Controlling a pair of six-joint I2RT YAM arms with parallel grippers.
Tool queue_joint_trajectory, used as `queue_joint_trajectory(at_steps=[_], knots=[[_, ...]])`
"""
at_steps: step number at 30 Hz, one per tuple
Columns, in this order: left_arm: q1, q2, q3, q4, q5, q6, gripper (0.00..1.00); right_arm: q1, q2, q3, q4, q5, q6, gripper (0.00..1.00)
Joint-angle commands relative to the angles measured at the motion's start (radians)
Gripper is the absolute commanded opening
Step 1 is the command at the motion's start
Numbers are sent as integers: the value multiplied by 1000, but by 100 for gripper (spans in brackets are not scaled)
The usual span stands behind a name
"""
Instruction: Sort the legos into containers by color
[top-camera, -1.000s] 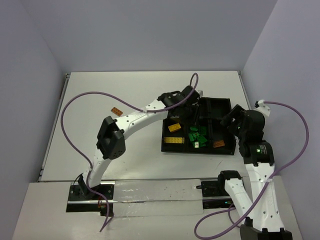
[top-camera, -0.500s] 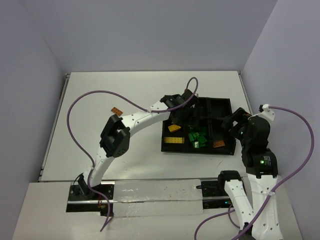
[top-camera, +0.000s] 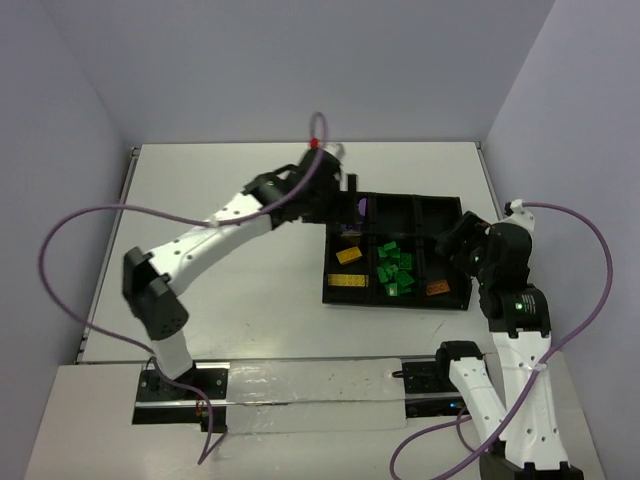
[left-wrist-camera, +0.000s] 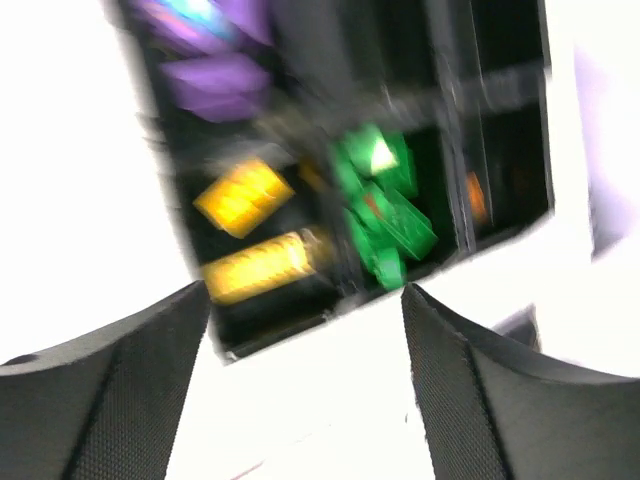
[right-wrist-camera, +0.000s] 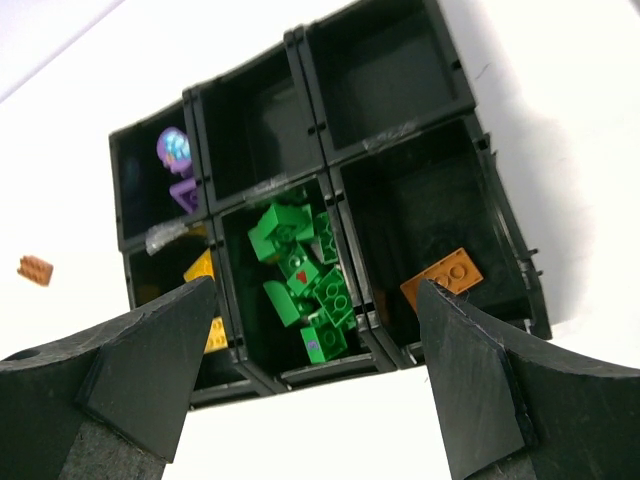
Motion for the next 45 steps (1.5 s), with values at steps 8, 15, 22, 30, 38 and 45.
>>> queue_joint_trajectory(at_steps=[8, 15, 22, 30, 38, 45], knots=[[441, 56, -218, -177, -467, -373, 83, 7, 40, 43, 60, -103, -39, 88], [522, 243, -164, -126, -394, -392, 90, 15, 52, 58, 63, -118, -34, 88], [572, 330, -145, -56, -355, -388, 88, 21, 53, 53, 68, -125, -26, 88], [577, 435, -95, -68, -350, -400, 72, 22, 53, 61, 68, -116, -28, 88], [568, 432, -143, -36, -317, -368, 33, 22, 48, 53, 69, -119, -26, 88], [490, 253, -116, -82, -281, -220, 0, 22, 63, 65, 71, -138, -40, 88]])
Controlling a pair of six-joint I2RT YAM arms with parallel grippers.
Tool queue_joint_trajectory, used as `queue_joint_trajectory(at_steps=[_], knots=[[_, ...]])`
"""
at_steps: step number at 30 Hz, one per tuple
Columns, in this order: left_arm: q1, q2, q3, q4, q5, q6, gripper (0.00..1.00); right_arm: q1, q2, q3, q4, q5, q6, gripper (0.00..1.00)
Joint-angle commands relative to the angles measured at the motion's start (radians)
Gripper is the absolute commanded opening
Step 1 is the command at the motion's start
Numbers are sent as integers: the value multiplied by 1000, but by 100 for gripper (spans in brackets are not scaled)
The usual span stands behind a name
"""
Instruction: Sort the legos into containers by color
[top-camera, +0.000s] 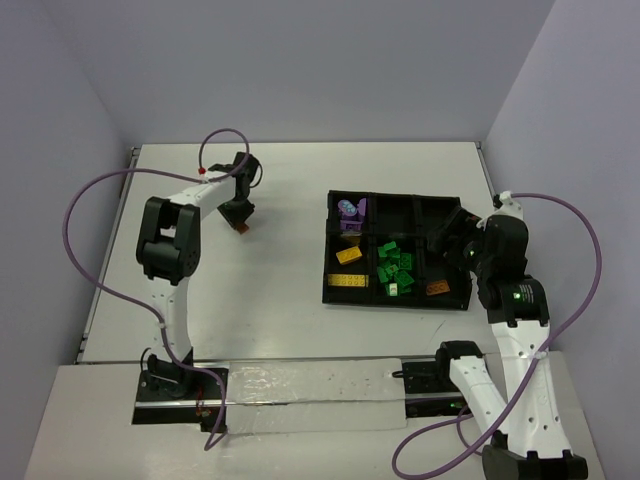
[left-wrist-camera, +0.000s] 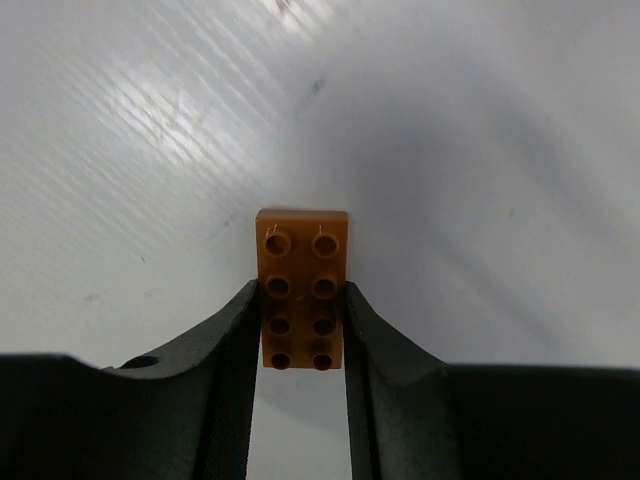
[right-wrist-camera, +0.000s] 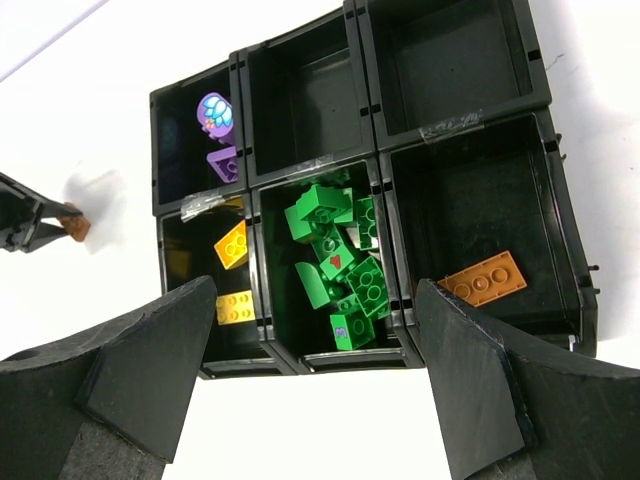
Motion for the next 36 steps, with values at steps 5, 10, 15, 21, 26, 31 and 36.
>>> queue_joint_trajectory(at_steps=[5, 10, 15, 21, 26, 31, 36], knots=[[-126, -321, 11, -8, 241, 286, 0, 23, 77, 118, 23, -96, -54, 88], [-135, -596, -167, 214, 652, 379, 0, 222, 203, 207, 25, -140, -46, 87], [-132, -695, -277, 328, 931, 443, 0, 385, 259, 198, 250, -289, 1, 88], [-133, -796, -347, 426, 1155, 453, 0, 451, 369, 207, 558, -573, 56, 90], [-132, -853, -378, 505, 1270, 447, 0, 454, 443, 185, 813, -715, 139, 91], [-133, -883, -382, 543, 1327, 432, 0, 456, 498, 178, 914, -770, 191, 91], [-133, -917, -397, 592, 1357, 422, 0, 454, 559, 169, 1033, -826, 257, 92]])
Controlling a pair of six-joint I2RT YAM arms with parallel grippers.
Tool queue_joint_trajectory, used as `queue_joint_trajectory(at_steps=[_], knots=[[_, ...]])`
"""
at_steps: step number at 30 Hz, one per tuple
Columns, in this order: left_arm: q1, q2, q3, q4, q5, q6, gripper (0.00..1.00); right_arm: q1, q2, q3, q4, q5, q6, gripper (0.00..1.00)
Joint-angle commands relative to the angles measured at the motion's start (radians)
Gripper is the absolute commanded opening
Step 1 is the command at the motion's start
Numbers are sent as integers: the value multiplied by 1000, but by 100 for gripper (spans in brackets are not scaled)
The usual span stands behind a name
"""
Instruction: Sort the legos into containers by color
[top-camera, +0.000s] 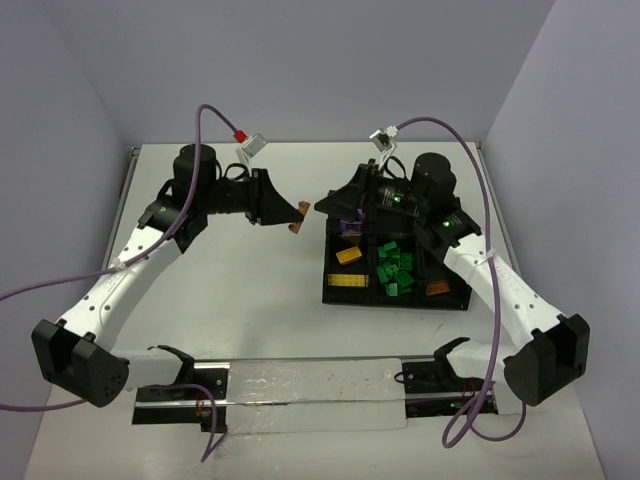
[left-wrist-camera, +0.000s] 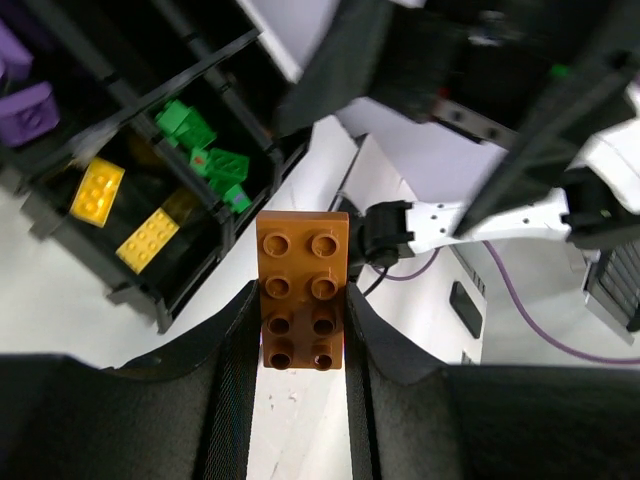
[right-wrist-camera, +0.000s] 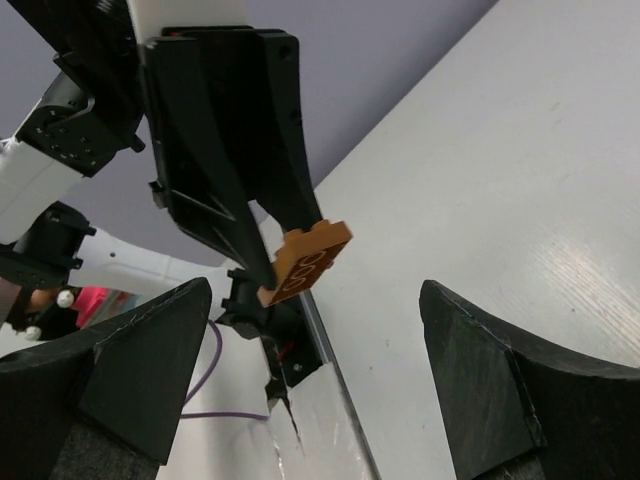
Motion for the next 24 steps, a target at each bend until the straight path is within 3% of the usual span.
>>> queue_joint_trajectory(at_steps=[1, 8, 11, 18, 24], knots=[[1, -38, -2, 92, 73, -4, 0, 5, 48, -5, 220, -104, 98, 92], [1, -62, -15, 101, 77, -10, 0, 6, 116, -37, 458, -194, 242, 90], [1, -66, -17, 100, 80, -11, 0, 11, 132, -37, 506, -235, 280, 83], [1, -68, -13, 102, 83, -11, 0, 45, 159, -17, 501, -273, 274, 80], [1, -71, -19, 108, 87, -15, 0, 74, 179, 3, 504, -283, 265, 71]])
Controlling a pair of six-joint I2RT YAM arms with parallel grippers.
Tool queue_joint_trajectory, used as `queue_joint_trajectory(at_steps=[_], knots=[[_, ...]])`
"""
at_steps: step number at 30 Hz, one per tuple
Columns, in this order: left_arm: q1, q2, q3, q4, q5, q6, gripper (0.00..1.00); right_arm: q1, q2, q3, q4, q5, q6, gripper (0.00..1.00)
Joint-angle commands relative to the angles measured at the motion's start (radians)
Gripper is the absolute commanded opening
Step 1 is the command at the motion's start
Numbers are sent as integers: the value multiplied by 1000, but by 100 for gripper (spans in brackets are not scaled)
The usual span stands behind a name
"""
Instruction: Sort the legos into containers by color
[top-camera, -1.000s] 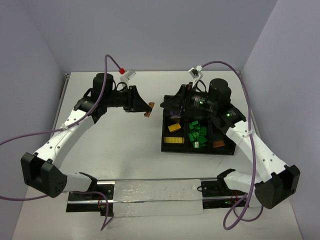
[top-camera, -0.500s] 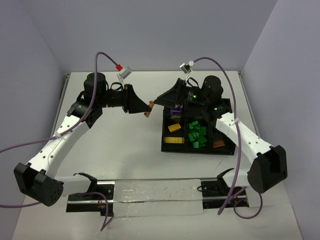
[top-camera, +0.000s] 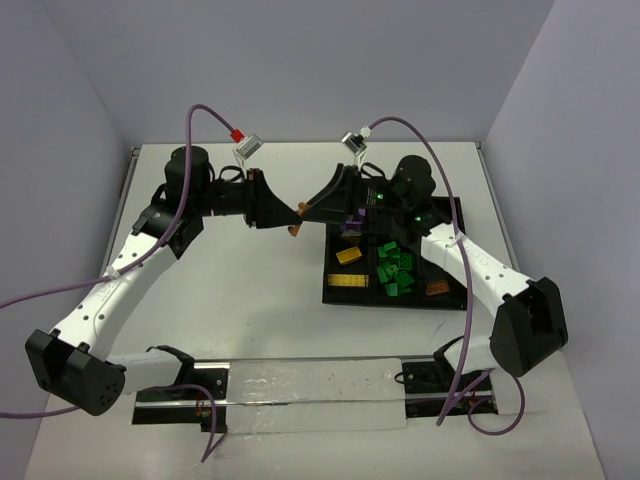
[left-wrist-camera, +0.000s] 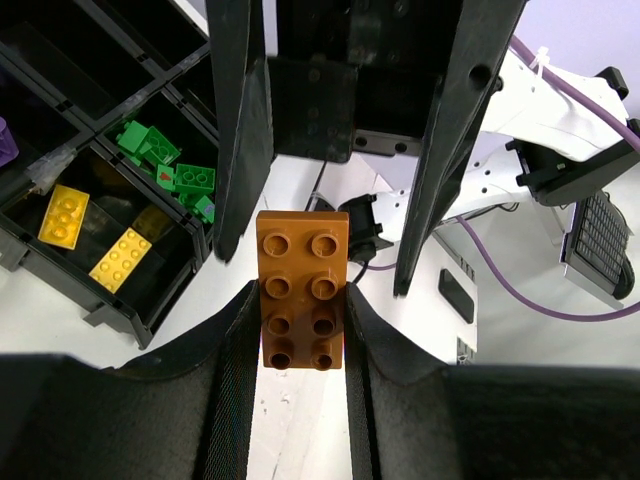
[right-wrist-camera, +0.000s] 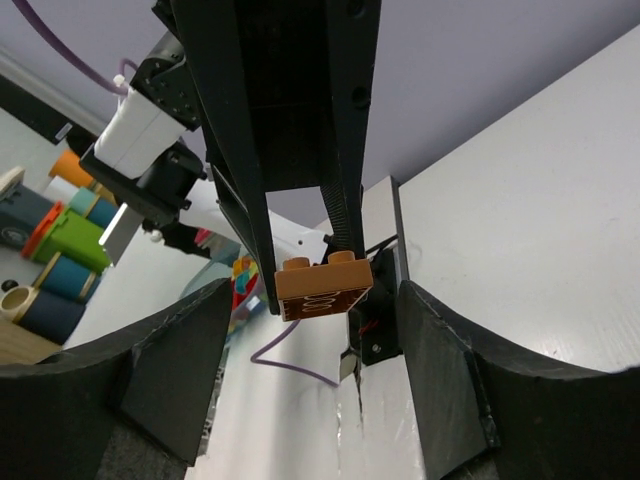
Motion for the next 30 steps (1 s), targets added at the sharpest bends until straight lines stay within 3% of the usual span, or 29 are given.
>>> queue_joint_trajectory(at_steps=[1, 5, 24, 30], knots=[[1, -27, 1, 50, 24, 4, 0, 20, 12, 41, 59, -22, -2, 67], [1, -31, -1, 50, 33, 2, 0, 20, 12, 37, 78, -12, 7, 60], [1, -42, -7, 25, 23, 21, 0, 20, -17, 67, 74, 32, 1, 59], [1, -52, -4, 28, 23, 17, 0, 21, -18, 49, 99, 27, 19, 47]])
